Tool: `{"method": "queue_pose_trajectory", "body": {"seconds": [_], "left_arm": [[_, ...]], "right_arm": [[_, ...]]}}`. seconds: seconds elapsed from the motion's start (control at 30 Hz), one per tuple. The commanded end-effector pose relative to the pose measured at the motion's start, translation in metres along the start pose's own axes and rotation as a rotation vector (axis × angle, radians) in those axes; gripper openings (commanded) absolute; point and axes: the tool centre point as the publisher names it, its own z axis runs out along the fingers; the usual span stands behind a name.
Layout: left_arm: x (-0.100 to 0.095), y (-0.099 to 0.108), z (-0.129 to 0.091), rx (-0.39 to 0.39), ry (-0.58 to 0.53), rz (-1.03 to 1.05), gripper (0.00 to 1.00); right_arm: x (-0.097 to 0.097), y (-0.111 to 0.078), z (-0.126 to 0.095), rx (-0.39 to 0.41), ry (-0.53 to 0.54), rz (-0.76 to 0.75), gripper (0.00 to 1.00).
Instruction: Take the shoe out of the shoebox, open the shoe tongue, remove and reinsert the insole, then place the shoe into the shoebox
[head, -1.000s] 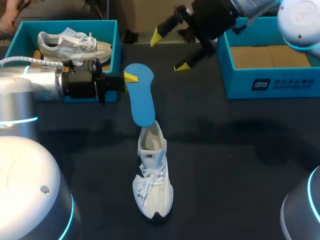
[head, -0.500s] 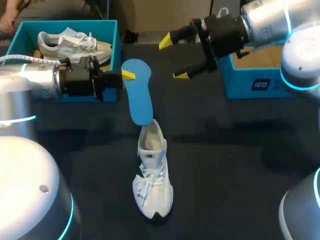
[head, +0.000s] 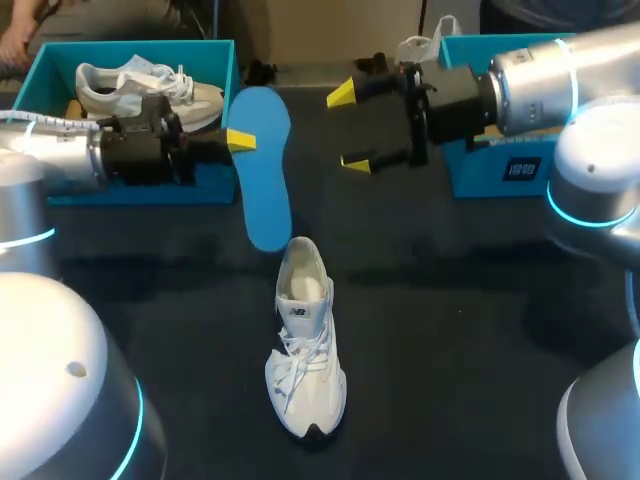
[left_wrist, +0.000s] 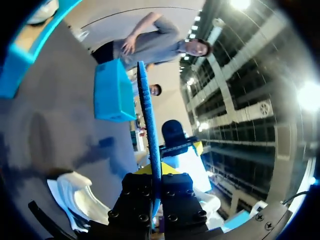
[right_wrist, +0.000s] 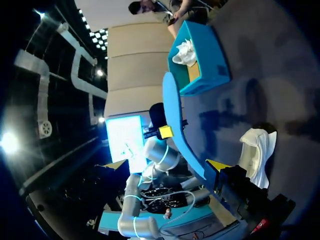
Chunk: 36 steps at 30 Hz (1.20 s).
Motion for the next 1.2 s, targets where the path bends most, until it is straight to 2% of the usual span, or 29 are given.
{"method": "queue_pose_trajectory", "body": {"seconds": [0.03,0.3,0.4,0.43,0.83,0.9,1.0,1.2], "left_arm": [[0.005,0.000,-0.003,-0.005,0.020,0.086,0.00],[0.027,-0.002,-0.002,-0.007,0.027,0.381,0.00],[0.031,-0.001,-0.003,0.005,0.016,0.528,0.00],[0.032,-0.001,-0.003,0.043,0.011,0.614,0.00],[0.032,-0.001,-0.003,0.043,0.011,0.614,0.00],[0.032,0.004,-0.004,0.011,0.040,0.729,0.00],[0.044,0.003,-0.006,-0.011,0.065,0.863,0.00],[0.051,0.002,-0.010,-0.033,0.011,1.186,0.00]], "right_arm": [[-0.005,-0.002,0.004,-0.008,0.047,0.009,1.00],[-0.006,-0.001,0.005,-0.003,0.053,0.003,1.00],[-0.006,-0.001,0.005,-0.003,0.053,0.003,1.00],[-0.006,-0.001,0.005,-0.003,0.053,0.003,1.00],[-0.006,-0.001,0.005,-0.003,0.053,0.003,1.00],[-0.006,-0.001,0.005,-0.003,0.053,0.003,1.00],[-0.006,-0.001,0.005,-0.003,0.053,0.003,1.00],[-0.006,-0.001,0.005,-0.003,0.053,0.003,1.00]]}}
